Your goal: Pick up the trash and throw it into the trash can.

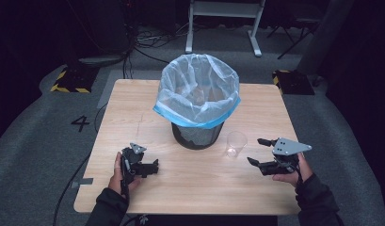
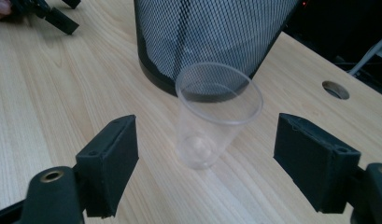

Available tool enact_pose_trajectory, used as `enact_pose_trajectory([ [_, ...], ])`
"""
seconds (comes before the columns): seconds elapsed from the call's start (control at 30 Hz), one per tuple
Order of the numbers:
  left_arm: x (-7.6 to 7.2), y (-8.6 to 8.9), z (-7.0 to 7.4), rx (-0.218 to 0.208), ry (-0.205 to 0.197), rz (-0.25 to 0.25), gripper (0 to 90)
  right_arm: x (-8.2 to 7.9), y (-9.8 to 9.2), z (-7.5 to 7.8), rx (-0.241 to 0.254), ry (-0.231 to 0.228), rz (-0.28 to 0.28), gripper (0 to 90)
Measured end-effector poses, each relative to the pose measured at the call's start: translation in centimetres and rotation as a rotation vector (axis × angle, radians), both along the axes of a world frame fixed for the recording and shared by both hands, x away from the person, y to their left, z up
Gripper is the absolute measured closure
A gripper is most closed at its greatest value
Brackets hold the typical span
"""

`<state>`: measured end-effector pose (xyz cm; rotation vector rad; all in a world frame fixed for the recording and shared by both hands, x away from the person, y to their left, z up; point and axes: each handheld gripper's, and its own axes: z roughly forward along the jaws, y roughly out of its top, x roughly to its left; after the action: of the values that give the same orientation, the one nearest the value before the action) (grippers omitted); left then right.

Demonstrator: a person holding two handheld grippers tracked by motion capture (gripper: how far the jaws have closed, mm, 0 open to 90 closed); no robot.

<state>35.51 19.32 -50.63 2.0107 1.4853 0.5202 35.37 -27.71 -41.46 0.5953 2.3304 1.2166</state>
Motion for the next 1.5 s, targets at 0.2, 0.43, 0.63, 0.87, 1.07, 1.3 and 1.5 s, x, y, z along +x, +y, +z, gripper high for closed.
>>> enact_pose_trajectory([
  [0.2, 0.0, 0.0, 0.0, 0.000, 0.001, -0.001, 0.3, 0.4, 0.7, 0.5, -0.004, -0.016, 0.013, 21.8],
  [0.43, 0.0, 0.0, 0.0, 0.000, 0.001, -0.001, 0.3, 0.5, 2.5, 0.7, -0.020, -0.034, 0.048, 22.0],
  [0.63, 0.0, 0.0, 0.0, 0.001, 0.002, -0.001, 0.3, 0.9, 3.4, 0.3, -0.047, -0.032, 0.056, 23.4],
  [0.87, 0.0, 0.0, 0.0, 0.001, 0.002, -0.002, 0.3, 1.8, 4.3, -1.2, -0.052, -0.005, 0.034, 27.1],
  [1.07, 0.0, 0.0, 0.0, 0.001, 0.002, -0.002, 0.3, 2.3, 4.7, -2.3, -0.057, 0.008, 0.018, 31.4],
  [1.3, 0.0, 0.0, 0.0, 0.001, 0.003, -0.002, 0.3, 2.6, 4.8, -3.4, -0.122, 0.028, -0.004, 50.1],
  [1.5, 0.0, 0.0, 0.0, 0.001, 0.002, -0.001, 0.3, 2.8, 4.3, -4.1, -0.127, 0.063, 0.021, 85.8],
])
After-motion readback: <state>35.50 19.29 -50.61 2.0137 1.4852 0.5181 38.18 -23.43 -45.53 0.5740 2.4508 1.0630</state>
